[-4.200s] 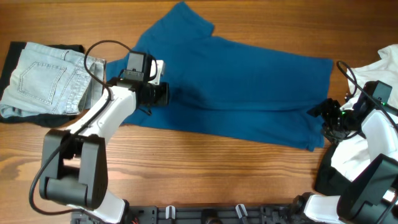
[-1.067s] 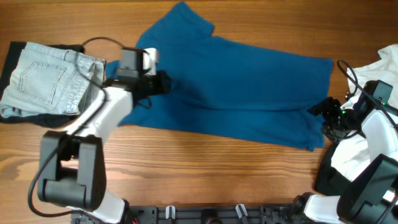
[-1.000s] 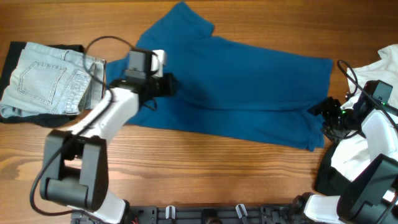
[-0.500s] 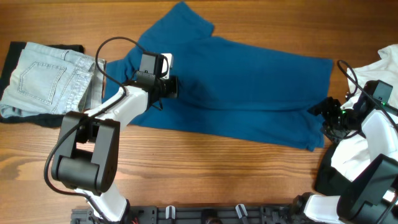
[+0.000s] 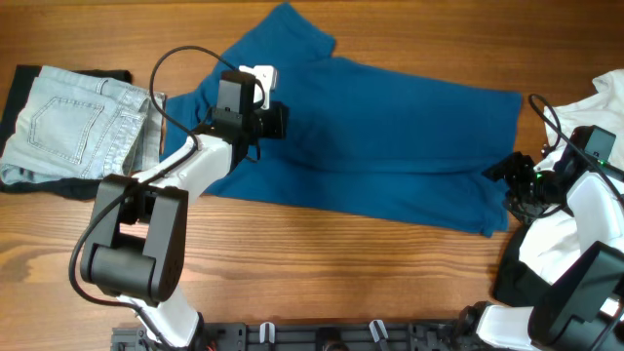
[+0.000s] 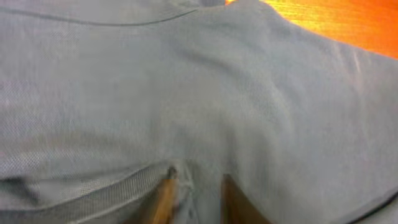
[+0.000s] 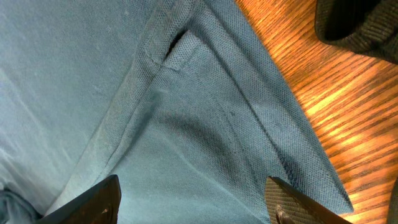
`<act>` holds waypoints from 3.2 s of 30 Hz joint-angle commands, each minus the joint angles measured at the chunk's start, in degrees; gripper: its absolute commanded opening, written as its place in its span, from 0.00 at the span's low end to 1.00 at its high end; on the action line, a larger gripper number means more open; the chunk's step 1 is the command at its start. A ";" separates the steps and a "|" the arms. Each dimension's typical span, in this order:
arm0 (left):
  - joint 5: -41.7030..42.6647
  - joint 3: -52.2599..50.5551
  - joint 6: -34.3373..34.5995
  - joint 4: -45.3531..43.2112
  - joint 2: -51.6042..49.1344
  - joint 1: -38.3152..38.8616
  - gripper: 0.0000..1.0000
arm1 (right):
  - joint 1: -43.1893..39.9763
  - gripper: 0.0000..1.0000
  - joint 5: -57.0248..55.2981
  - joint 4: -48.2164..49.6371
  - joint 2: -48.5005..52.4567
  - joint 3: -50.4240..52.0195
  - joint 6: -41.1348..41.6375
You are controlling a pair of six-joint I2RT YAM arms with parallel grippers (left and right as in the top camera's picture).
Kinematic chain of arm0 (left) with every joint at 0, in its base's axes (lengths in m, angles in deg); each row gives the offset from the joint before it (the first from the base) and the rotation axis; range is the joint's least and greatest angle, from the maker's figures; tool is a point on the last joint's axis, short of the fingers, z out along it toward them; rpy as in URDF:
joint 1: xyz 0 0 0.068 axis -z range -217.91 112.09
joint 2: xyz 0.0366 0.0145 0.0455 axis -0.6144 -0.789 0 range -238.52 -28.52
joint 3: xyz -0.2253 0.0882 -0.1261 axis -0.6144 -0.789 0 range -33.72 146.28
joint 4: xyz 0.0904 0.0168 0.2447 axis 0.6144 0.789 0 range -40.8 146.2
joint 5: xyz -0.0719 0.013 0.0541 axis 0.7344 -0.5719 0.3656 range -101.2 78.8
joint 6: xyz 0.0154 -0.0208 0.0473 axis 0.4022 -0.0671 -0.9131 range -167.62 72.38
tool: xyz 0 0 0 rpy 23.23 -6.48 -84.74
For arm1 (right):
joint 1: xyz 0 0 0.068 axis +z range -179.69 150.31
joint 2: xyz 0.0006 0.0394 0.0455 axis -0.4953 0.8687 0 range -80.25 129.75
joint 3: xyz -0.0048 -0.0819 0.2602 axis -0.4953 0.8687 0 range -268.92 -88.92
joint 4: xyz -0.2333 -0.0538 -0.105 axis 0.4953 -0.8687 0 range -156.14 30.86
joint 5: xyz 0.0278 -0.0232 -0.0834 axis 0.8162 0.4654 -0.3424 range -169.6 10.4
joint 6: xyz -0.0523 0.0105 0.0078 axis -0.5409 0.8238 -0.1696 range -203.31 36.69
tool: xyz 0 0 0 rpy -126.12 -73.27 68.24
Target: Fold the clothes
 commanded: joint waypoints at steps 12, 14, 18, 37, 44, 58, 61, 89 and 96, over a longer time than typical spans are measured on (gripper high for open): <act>-0.68 0.46 0.39 16.52 8.90 -4.59 0.04 | -0.33 0.75 0.52 0.15 -1.07 -0.85 -0.11; -0.74 0.46 0.24 19.17 9.18 -4.57 0.04 | -0.33 0.75 0.52 0.33 -1.07 -0.85 0.02; -1.36 0.46 -0.94 20.74 6.38 -4.52 0.04 | -0.33 0.75 0.52 0.76 -1.07 -0.85 0.04; -9.70 1.70 1.11 -2.43 -2.56 -4.37 0.05 | -0.33 0.75 0.55 0.31 -1.07 -0.85 0.00; -4.35 8.76 0.11 16.59 0.94 -4.44 0.12 | -0.33 0.75 0.50 -0.33 -1.07 -0.85 -0.22; -5.01 8.17 -0.92 22.60 -5.95 -3.98 0.04 | -0.33 0.75 0.52 -0.02 -1.07 -0.85 -0.13; -6.25 8.17 -0.92 22.47 -7.37 -3.98 0.04 | -0.33 0.75 0.52 -0.11 -1.07 -0.85 -0.15; -12.44 9.86 0.66 28.11 5.84 -8.94 0.36 | -0.33 0.77 0.48 -0.13 -1.07 -0.85 -1.81; -13.00 8.98 4.24 49.77 8.50 -20.57 0.49 | -0.22 0.83 0.28 -2.05 -1.01 -0.39 -3.37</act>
